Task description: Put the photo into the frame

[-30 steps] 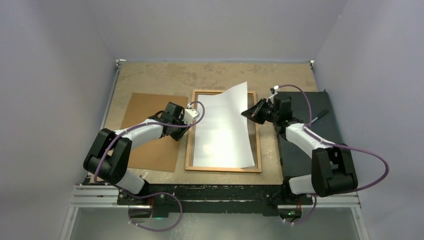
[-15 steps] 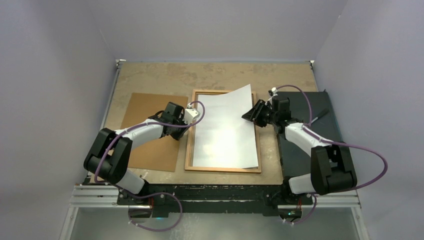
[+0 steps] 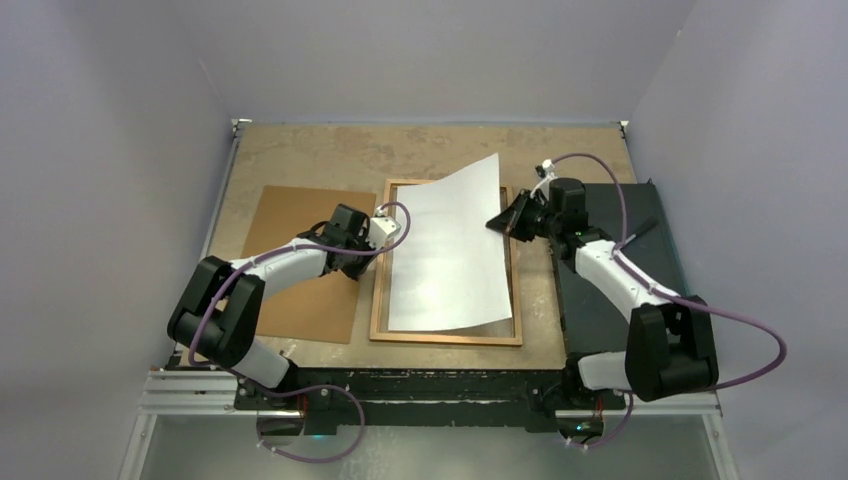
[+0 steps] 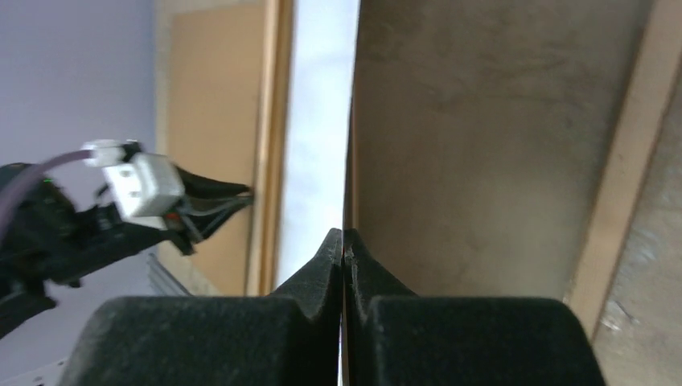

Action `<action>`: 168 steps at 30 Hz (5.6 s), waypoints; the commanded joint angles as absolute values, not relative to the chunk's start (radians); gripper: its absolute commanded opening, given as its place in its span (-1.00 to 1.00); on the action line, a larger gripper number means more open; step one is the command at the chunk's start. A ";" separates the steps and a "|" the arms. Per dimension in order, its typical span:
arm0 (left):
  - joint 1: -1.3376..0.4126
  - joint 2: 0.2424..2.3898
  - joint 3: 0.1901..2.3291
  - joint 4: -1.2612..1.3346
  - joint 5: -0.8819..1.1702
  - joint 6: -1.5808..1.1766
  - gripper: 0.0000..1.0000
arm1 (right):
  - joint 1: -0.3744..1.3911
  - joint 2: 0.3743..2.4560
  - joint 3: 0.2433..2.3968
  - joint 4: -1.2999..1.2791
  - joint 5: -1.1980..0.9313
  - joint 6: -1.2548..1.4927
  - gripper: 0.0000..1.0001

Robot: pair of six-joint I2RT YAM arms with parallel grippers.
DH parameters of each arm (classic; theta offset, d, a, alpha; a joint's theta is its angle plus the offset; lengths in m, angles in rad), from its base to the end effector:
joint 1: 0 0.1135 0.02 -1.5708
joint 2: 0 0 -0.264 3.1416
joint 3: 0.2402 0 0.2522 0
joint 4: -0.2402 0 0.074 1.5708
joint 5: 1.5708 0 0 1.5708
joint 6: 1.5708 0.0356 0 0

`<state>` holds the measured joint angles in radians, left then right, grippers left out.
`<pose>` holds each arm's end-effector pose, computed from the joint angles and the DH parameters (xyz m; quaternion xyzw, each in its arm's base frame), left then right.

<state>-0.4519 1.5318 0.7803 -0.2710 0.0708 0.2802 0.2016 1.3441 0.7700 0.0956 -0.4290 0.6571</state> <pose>0.2569 -0.1275 0.1604 0.3533 0.8949 -0.0571 0.2666 0.2845 0.0732 0.2391 0.0808 0.8383 0.3766 0.3857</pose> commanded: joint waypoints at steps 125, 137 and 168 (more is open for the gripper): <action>-0.222 1.509 0.853 -0.323 0.245 0.246 -0.91 | 0.233 1.364 0.821 -0.086 -0.058 0.521 0.98; -0.062 1.527 1.188 -0.617 0.244 0.311 -0.27 | 0.625 1.424 1.085 -0.109 0.195 0.660 0.97; 0.518 1.726 0.983 -0.252 -0.012 0.617 -0.32 | 1.038 2.258 1.798 -0.311 0.263 0.894 0.98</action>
<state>0.5186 1.7309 1.0084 -0.3038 -0.0528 0.6071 1.0405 2.2383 1.7439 -0.2581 0.2340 0.8593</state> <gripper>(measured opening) 0.346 0.987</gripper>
